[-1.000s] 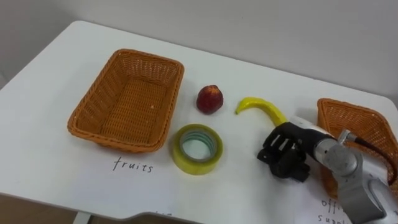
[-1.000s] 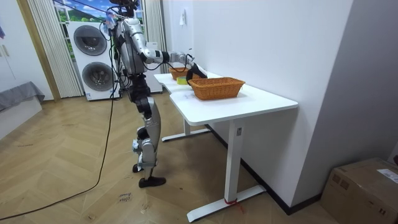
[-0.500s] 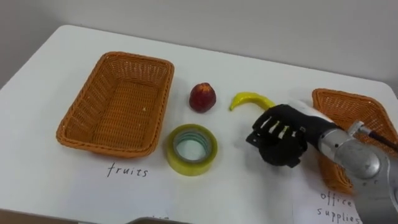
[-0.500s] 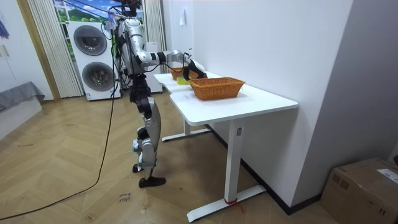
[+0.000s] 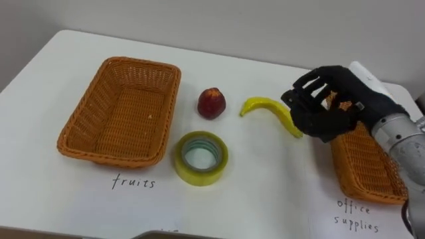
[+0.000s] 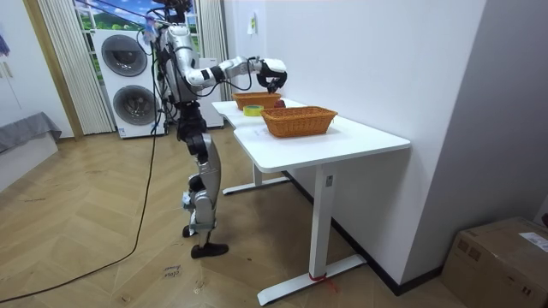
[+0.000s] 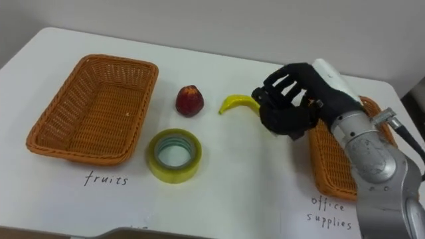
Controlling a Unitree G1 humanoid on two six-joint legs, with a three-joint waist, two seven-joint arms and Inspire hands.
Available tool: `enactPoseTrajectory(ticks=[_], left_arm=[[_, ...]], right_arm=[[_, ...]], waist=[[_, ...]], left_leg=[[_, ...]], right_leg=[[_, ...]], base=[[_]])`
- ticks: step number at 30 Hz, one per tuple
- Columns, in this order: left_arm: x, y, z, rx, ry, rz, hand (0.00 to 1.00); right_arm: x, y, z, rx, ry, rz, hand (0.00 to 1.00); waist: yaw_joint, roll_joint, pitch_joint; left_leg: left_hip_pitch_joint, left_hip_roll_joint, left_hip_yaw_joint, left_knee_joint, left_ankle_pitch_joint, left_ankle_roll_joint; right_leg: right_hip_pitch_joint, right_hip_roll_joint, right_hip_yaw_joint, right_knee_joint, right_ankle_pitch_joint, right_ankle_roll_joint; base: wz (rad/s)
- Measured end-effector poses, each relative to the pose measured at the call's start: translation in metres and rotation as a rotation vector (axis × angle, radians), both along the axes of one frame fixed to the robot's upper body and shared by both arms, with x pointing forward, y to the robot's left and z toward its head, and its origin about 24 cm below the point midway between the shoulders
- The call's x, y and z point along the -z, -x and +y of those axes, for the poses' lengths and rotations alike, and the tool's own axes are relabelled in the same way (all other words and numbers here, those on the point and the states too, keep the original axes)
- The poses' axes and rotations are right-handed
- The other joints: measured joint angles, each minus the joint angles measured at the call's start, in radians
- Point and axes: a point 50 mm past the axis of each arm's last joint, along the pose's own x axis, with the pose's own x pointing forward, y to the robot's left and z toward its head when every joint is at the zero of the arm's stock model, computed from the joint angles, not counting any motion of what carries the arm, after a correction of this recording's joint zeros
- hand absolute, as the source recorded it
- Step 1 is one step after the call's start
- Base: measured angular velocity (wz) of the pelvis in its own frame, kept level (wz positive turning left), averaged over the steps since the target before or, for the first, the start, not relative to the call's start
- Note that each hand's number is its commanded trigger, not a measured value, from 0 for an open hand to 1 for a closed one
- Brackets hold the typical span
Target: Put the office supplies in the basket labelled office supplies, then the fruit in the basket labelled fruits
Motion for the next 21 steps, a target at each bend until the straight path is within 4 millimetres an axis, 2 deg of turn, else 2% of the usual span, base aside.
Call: enactPoseTrajectory(ticks=[4, 9, 14, 16, 21], left_arm=[[-0.001, 0.0, 0.001, -0.013, 0.001, -0.01, 0.0], [-0.002, 0.001, 0.006, -0.049, -0.005, -0.019, 0.0], [-0.003, 0.002, 0.009, -0.074, -0.025, -0.018, 0.0], [-0.003, 0.002, 0.009, -0.075, -0.031, -0.017, 0.0], [-0.003, 0.004, 0.01, -0.08, -0.041, -0.01, 0.0]], right_arm=[[-0.004, 0.0, -0.004, 0.035, 0.002, -0.057, 1.0], [-0.01, 0.001, -0.015, 0.1, -0.027, -0.128, 1.0], [-0.007, 0.002, -0.03, 0.191, -0.05, -0.156, 1.0], [-0.005, 0.002, -0.032, 0.208, -0.051, -0.16, 1.0], [0.004, 0.001, -0.038, 0.26, -0.093, -0.159, 1.0]], waist=[[-0.003, 0.0, -0.0001], [-0.027, -0.003, -0.0028], [-0.031, -0.005, -0.0043], [-0.034, -0.008, -0.0072], [-0.036, -0.009, -0.0079]], left_leg=[[-0.003, 0.0, -0.001, 0.0, 0.0, 0.0], [-0.007, -0.001, -0.007, 0.001, 0.001, 0.001], [-0.007, -0.001, -0.006, 0.003, 0.001, 0.001], [-0.007, -0.001, -0.006, 0.004, 0.001, 0.001], [-0.011, -0.001, -0.007, 0.01, 0.001, 0.001]], right_leg=[[-0.002, -0.001, -0.001, 0.0, 0.0, 0.0], [-0.003, -0.003, -0.003, 0.0, 0.0, 0.0], [-0.003, -0.003, -0.003, 0.0, 0.0, 0.0], [-0.003, -0.003, -0.004, 0.001, 0.0, 0.0], [-0.004, -0.003, -0.006, 0.001, 0.0, 0.0]], base=[[0.0], [0.03], [0.0], [0.0], [0.0]])
